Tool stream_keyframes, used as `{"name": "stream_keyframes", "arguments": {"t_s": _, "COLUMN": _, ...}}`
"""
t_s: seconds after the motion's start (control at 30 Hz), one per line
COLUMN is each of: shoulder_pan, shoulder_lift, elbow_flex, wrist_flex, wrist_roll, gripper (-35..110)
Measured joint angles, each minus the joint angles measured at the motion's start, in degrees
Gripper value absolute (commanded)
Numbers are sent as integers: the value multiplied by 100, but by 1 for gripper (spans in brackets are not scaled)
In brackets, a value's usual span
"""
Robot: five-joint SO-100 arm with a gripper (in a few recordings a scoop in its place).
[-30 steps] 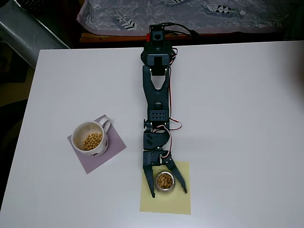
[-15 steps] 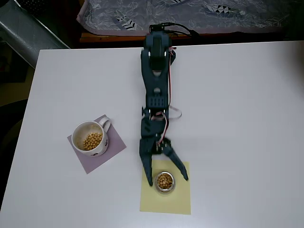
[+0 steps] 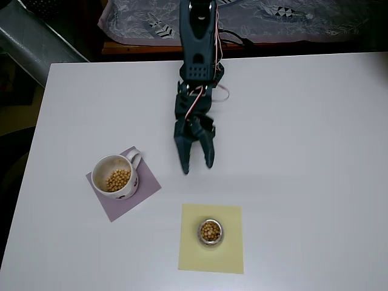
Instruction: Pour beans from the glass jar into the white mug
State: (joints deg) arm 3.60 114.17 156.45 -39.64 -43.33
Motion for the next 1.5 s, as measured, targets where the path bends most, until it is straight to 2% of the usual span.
{"name": "stream_keyframes", "arguments": {"t_s": 0.17, "shoulder_pan": 26, "shoulder_lift": 1775, "elbow_flex": 1099, "wrist_flex": 1591, "wrist_roll": 1063, "gripper": 18}}
{"name": "stream_keyframes", "arguments": {"t_s": 0.33, "shoulder_pan": 158, "shoulder_lift": 3472, "elbow_flex": 1626, "wrist_flex": 3287, "wrist_roll": 2013, "gripper": 2}}
{"name": "stream_keyframes", "arguments": {"t_s": 0.83, "shoulder_pan": 264, "shoulder_lift": 7523, "elbow_flex": 2382, "wrist_flex": 7400, "wrist_roll": 3199, "gripper": 0}}
{"name": "stream_keyframes", "arguments": {"t_s": 1.1, "shoulder_pan": 88, "shoulder_lift": 7550, "elbow_flex": 2399, "wrist_flex": 8420, "wrist_roll": 4210, "gripper": 0}}
{"name": "stream_keyframes", "arguments": {"t_s": 1.5, "shoulder_pan": -18, "shoulder_lift": 7550, "elbow_flex": 2408, "wrist_flex": 8859, "wrist_roll": 4271, "gripper": 0}}
